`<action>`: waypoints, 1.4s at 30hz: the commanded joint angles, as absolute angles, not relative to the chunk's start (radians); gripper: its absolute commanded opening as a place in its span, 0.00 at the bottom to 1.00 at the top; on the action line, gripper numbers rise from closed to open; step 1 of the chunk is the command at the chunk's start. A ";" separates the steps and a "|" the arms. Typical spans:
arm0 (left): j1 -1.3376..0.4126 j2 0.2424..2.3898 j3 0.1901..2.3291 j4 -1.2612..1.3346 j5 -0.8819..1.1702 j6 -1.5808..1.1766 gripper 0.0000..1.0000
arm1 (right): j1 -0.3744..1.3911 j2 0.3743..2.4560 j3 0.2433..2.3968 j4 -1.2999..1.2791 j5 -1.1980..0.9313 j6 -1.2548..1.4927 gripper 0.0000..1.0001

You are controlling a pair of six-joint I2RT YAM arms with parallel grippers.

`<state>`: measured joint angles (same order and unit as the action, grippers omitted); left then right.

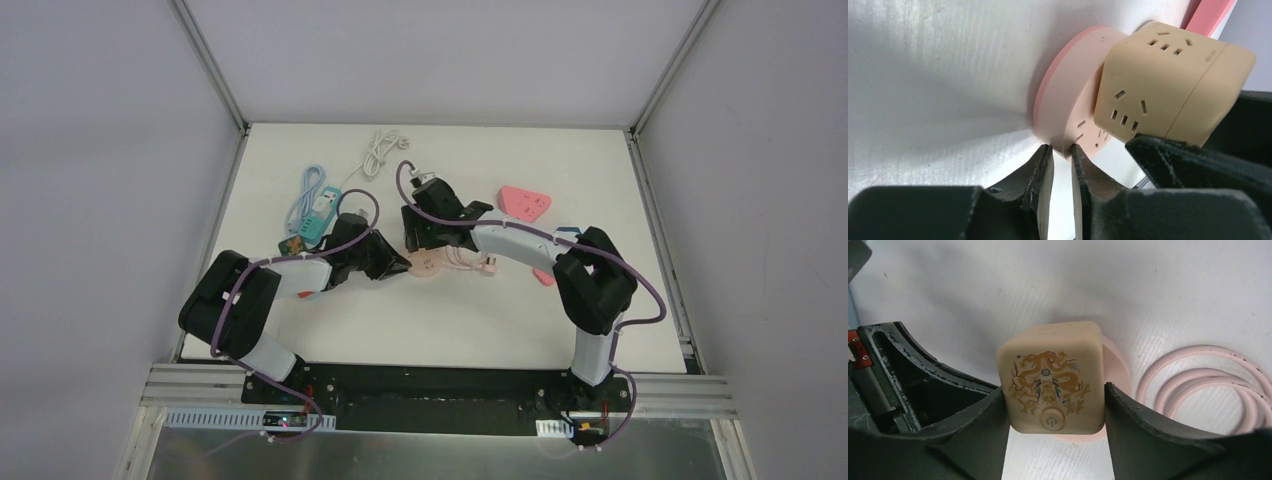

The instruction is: Pull the plug off the socket

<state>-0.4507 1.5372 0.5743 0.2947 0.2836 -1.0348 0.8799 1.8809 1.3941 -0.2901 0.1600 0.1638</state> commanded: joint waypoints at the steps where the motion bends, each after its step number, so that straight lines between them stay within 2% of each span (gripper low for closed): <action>1: -0.443 1.608 0.549 0.081 0.161 -0.968 0.21 | 0.848 1.783 1.341 -0.176 -0.123 0.277 0.00; 8: -0.443 1.667 0.613 0.080 0.196 -0.943 0.36 | 0.908 1.843 1.394 -0.265 -0.042 0.229 0.00; 14: -0.443 1.690 0.633 0.037 0.175 -0.936 0.43 | 0.821 1.773 1.335 -0.187 -0.169 0.266 0.00; 18: -0.443 1.703 0.622 0.028 0.164 -0.943 0.28 | 0.893 1.808 1.357 -0.221 -0.069 0.199 0.00; 21: -0.443 1.720 0.616 0.028 0.167 -0.947 0.23 | 0.947 1.867 1.413 -0.299 0.077 0.141 0.00; 24: -0.443 1.726 0.612 0.023 0.167 -0.946 0.21 | 0.940 1.859 1.418 -0.307 0.084 0.132 0.00; 31: -0.443 1.720 0.607 0.005 0.151 -0.944 0.21 | 0.813 1.748 1.296 -0.115 -0.218 0.274 0.00; 38: -0.443 1.724 0.613 0.005 0.149 -0.941 0.21 | 0.924 1.832 1.402 -0.287 0.038 0.152 0.00; 40: -0.443 1.723 0.614 0.005 0.147 -0.939 0.20 | 0.910 1.809 1.391 -0.273 0.031 0.154 0.00; 42: -0.443 1.723 0.614 0.005 0.146 -0.937 0.20 | 0.863 1.770 1.358 -0.222 -0.070 0.187 0.00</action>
